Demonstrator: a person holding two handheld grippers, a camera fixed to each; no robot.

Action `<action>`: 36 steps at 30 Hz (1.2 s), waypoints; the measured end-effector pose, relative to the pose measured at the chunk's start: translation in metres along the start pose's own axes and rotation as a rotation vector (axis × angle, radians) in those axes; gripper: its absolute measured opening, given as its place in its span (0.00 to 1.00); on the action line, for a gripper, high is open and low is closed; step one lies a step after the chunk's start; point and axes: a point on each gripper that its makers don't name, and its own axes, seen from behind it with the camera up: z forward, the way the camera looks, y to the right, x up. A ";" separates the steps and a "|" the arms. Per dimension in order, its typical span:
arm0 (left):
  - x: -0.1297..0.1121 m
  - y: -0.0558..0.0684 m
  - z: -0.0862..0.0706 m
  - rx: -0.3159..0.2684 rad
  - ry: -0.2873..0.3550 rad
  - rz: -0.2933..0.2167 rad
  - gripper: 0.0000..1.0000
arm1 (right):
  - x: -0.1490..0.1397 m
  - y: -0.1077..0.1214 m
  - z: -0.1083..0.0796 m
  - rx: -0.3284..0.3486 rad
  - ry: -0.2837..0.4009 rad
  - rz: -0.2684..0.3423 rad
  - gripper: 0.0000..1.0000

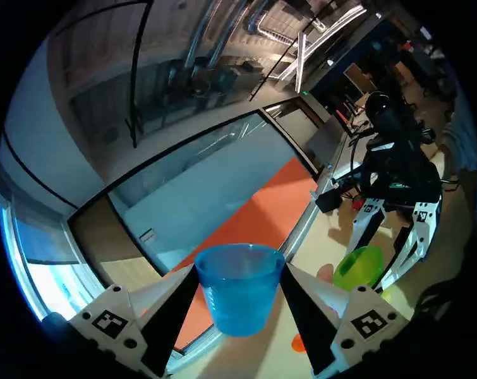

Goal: Pour water

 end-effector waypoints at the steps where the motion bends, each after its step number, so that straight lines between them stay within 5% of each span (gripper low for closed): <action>1: 0.001 0.000 0.000 0.000 -0.001 0.012 0.87 | 0.000 -0.001 0.001 0.003 0.000 0.001 0.91; 12: 0.001 -0.003 0.007 0.000 -0.011 0.146 0.87 | -0.009 -0.005 0.009 0.021 -0.009 0.015 0.91; 36: 0.022 -0.004 0.009 0.004 0.005 0.336 0.87 | -0.010 -0.011 0.023 0.045 -0.007 0.010 0.90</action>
